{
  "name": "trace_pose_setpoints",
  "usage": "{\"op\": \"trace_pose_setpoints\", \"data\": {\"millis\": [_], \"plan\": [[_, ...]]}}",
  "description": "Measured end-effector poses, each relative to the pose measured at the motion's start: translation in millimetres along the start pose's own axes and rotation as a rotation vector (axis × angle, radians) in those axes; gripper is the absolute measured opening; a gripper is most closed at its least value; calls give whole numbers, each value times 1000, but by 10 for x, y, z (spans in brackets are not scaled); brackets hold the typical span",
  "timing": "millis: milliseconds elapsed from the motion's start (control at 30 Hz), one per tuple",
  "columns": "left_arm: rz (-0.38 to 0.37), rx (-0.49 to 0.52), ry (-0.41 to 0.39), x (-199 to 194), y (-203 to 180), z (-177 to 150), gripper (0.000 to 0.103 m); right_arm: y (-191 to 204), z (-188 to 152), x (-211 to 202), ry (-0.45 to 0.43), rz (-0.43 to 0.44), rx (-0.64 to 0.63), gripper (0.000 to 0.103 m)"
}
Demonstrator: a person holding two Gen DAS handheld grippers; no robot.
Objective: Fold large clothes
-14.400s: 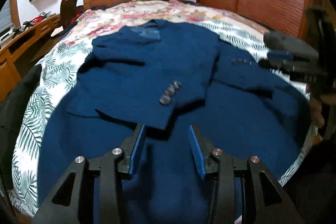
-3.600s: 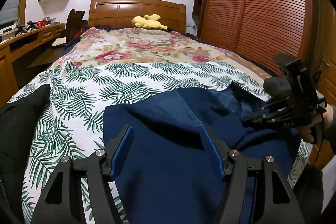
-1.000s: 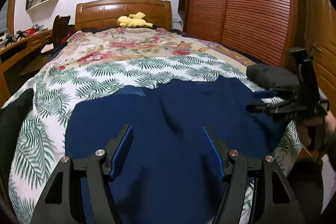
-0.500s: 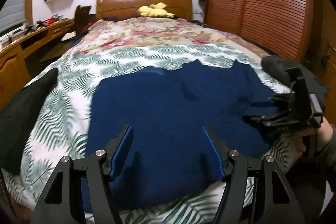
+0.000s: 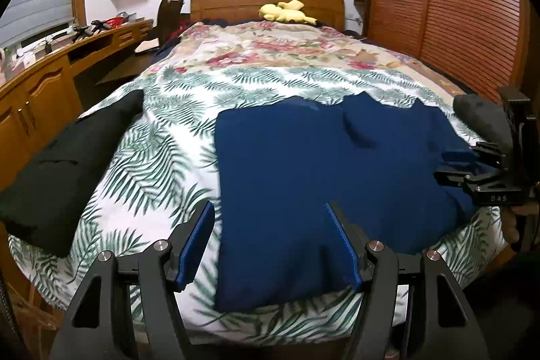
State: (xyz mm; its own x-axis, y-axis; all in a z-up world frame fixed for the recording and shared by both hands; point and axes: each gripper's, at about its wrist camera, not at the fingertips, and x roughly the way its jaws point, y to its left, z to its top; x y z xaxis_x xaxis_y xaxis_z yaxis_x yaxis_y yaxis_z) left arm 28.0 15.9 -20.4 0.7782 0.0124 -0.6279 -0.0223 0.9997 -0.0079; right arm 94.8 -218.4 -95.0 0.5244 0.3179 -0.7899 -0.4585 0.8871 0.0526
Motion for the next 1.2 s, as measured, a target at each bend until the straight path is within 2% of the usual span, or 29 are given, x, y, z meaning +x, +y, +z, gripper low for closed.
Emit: {"op": "trace_pose_setpoints", "data": {"millis": [133,333,600,867,933,967,1100,1200], "plan": [[14,-22,30,-44,89,-105,68,28,-75,111,37,12,0,66],[15,-60,91,-34,202,-229,68,30,-128,162,28,5,-9,66],[-48,-110,142,83,182,-311,68,40,-137,168,23,-5,-19,66],[-72,-136,139,146,153,-352,68,62,-146,151,19,-10,-27,66],[-84,-139,138,146,140,-348,60,66,-141,151,19,-12,-27,66],[-99,-138,140,179,131,-339,49,65,-144,150,18,-11,-28,66],[-108,-112,142,157,39,-270,20,72,-142,137,18,-11,-28,66],[-95,-75,111,74,-68,-149,14,72,-139,135,18,-10,-27,66]]}}
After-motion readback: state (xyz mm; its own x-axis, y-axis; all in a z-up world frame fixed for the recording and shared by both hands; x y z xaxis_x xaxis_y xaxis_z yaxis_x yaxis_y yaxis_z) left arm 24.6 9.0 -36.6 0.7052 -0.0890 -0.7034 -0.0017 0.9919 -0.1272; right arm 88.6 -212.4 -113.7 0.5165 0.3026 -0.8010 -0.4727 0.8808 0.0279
